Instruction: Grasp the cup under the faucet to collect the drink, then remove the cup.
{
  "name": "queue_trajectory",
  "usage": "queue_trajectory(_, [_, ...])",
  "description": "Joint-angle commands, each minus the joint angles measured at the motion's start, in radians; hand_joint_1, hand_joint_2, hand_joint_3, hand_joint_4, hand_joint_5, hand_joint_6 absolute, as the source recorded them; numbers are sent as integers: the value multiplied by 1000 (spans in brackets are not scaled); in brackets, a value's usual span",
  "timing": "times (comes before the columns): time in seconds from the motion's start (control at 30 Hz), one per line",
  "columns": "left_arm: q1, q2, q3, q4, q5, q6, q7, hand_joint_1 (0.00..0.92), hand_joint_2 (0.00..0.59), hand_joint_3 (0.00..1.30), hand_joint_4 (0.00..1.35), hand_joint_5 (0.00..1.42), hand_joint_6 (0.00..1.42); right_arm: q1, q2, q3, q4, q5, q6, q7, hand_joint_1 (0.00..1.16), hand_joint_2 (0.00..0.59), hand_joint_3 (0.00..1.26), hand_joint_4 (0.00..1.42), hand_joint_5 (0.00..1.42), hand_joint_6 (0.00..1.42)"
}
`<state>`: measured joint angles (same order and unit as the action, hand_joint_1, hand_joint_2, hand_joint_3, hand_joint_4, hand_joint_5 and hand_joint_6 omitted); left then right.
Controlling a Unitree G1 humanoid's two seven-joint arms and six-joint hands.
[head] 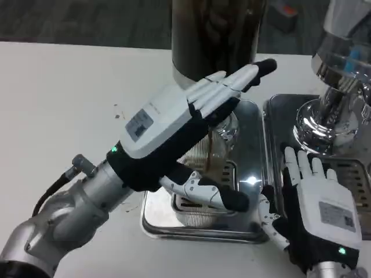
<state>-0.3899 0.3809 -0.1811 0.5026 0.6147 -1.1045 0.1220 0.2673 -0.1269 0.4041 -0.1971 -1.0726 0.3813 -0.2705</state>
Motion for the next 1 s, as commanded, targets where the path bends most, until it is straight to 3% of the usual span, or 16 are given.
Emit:
queue_trajectory(0.03, [13,17,-29,-25,66,-11,27,0,46,0,0,154,119,-3,0,-6,1,11,-3,-8,281,523,0,0,0,0])
queue_trajectory(0.2, [10,27,-37,-26,95,4,64,0,52,0,0,161,120,5,-7,-22,-29,64,-43,-7,560,403,0,0,0,0])
queue_trajectory(0.37, [10,34,-54,-21,92,12,82,0,55,0,0,163,121,8,-18,-69,-67,206,-122,29,676,329,0,0,0,0])
queue_trajectory(0.57, [11,41,-65,-14,85,18,96,0,56,0,0,164,121,-13,-39,-120,-72,376,-231,81,736,261,0,0,0,0])
queue_trajectory(0.77, [14,43,-67,-13,77,23,99,0,56,0,0,164,121,-64,-24,-200,15,674,-328,206,774,213,0,0,0,26])
queue_trajectory(1.0, [14,47,-62,-4,64,25,101,0,56,0,0,164,116,-102,-4,-221,93,788,-375,241,779,200,0,0,0,30])
